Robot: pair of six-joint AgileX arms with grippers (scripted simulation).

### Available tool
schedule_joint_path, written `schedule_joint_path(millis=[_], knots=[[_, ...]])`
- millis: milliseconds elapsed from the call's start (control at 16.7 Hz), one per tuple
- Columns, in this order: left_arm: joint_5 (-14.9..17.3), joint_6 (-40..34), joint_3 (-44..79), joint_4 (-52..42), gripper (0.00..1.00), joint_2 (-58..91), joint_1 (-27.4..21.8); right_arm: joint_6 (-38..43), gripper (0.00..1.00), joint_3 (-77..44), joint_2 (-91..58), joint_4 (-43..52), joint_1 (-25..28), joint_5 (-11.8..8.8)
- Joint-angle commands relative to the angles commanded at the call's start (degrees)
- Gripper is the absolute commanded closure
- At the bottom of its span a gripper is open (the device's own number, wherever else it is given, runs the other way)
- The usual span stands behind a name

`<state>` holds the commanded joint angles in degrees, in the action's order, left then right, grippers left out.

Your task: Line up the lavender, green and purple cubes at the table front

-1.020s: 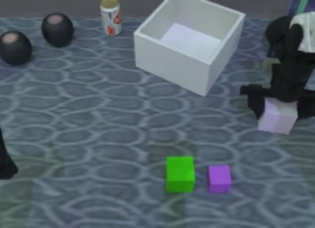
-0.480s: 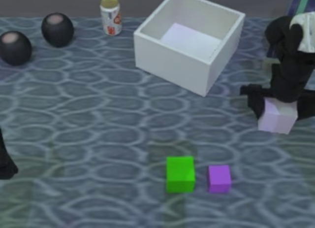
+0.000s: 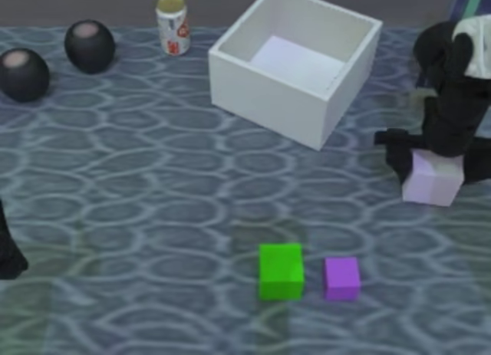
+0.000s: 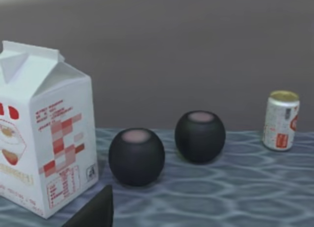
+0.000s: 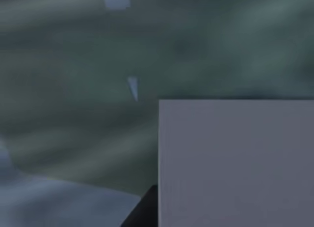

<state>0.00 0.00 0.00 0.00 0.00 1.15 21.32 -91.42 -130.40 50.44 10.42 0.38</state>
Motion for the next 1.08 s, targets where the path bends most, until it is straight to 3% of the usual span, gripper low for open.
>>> schedule_joint_path(millis=[360,780,1080], knots=[[0.0,0.0,0.0,0.0,0.0,0.0,0.0,-0.15,1.0,-6.35,4.47,11.36,0.47,-0.05],[0.0,0.0,0.0,0.0,0.0,0.0,0.0,0.67,1.0,-7.6,4.42,12.4,1.14,-0.06],[0.0,0.0,0.0,0.0,0.0,0.0,0.0,10.87,1.0,-16.83,-0.62,17.16,13.11,0.04]])
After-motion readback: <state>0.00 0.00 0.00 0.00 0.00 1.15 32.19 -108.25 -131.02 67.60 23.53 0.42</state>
